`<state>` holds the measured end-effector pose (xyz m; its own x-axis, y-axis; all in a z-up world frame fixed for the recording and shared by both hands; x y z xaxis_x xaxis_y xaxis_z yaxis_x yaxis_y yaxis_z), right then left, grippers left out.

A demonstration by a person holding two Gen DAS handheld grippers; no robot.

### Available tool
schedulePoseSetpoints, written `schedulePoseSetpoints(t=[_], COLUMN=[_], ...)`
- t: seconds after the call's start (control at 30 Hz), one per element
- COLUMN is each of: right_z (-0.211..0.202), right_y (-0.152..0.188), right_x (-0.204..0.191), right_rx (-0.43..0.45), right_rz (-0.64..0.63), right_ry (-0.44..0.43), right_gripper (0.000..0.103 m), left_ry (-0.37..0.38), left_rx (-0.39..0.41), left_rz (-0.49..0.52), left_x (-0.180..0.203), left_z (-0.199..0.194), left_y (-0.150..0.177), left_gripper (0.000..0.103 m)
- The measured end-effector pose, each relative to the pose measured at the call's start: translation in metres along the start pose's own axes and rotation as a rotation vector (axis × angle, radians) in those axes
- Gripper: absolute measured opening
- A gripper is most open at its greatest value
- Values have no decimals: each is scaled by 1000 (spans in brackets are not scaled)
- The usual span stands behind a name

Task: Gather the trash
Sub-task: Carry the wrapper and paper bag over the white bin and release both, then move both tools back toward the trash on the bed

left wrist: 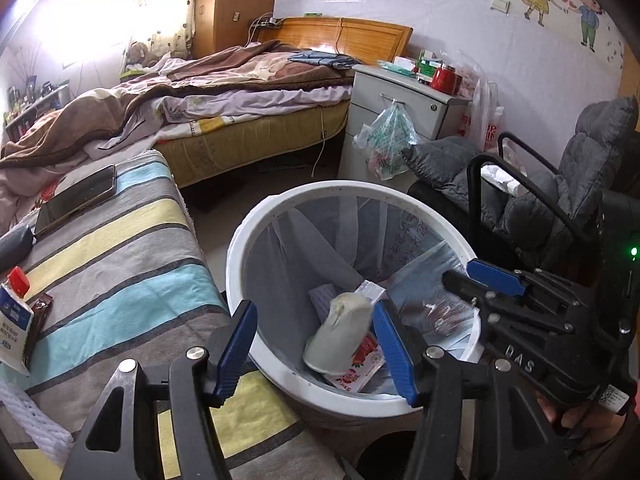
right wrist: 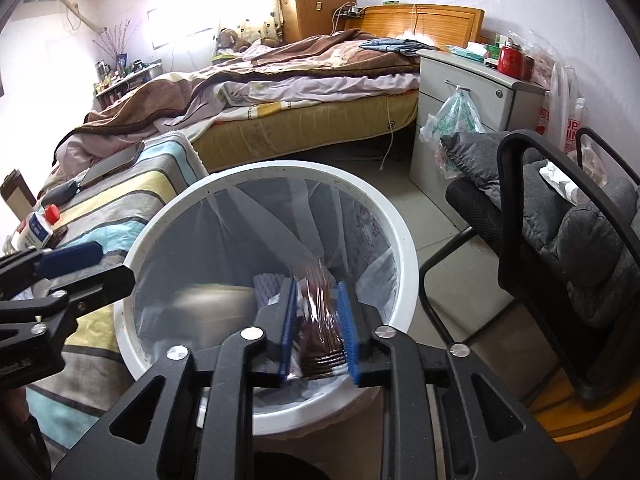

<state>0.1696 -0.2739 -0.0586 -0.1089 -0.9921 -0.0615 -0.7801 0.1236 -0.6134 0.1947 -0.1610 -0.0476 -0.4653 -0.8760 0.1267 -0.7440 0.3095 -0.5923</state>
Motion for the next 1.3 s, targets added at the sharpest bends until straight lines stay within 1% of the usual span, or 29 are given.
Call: schedulePoseSetpoints(t=[0.03, 0.07, 0.27, 0.4, 0.77, 1.0, 1.3], right_z=[-1, -3, -7, -11, -27, -30, -28], right_y=[0, 1, -2, -2, -3, -1, 8], right_x=[-1, -2, -7, -15, -49, -86, -146], right_rx=[2, 7, 19, 32, 78, 94, 81], right_rz=[-3, -5, -3, -5, -48, -100, -197], right_ry=[-2, -3, -9, -19, -66, -127, -217], right_gripper=[51, 53, 53, 53, 53, 53, 53], left_ry=[-5, -10, -20, -52, -96, -164, -266], left_rx=[4, 6, 27, 44, 107, 133, 150], left_rz=[-3, -4, -19, -28, -78, -133, -237], left_x=[-2, -3, -11, -20, -48, -84, -149], left_z=[-2, -3, -19, -31, -76, -104, -140], left_y=[0, 0, 5, 10, 30, 54, 90], left_gripper=[60, 60, 60, 60, 60, 60, 60])
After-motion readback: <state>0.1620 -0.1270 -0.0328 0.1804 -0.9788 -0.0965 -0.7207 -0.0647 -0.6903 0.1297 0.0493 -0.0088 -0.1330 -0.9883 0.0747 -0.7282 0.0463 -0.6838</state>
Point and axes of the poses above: each gripper's, at about its wrist camera, not at the fingertips, and z roughly the way its jaws point, x to its right, y to its underside, the point moved 5 cm from there along z, roughly the way its jaws point, and after that the axes turned 5 degrees about -x, right-handed, at the moved point
